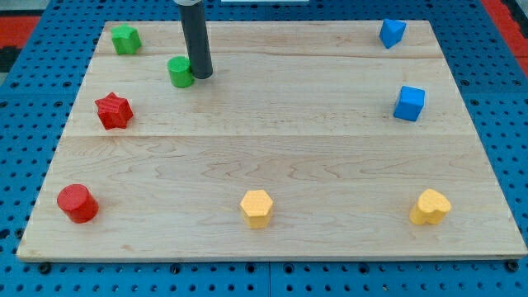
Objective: Slide green star slightly right
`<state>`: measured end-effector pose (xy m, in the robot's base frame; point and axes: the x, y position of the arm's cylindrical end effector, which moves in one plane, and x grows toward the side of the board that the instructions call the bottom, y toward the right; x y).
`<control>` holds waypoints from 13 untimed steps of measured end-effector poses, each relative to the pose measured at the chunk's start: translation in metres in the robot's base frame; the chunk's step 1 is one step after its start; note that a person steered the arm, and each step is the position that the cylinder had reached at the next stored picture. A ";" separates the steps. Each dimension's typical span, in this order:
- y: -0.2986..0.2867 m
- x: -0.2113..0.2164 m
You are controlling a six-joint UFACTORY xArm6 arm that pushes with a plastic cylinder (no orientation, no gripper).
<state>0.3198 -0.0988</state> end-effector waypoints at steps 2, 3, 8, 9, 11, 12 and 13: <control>0.022 -0.047; 0.019 -0.047; -0.104 -0.064; -0.104 -0.050; -0.126 -0.036; -0.171 -0.040; -0.172 -0.040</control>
<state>0.2796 -0.2709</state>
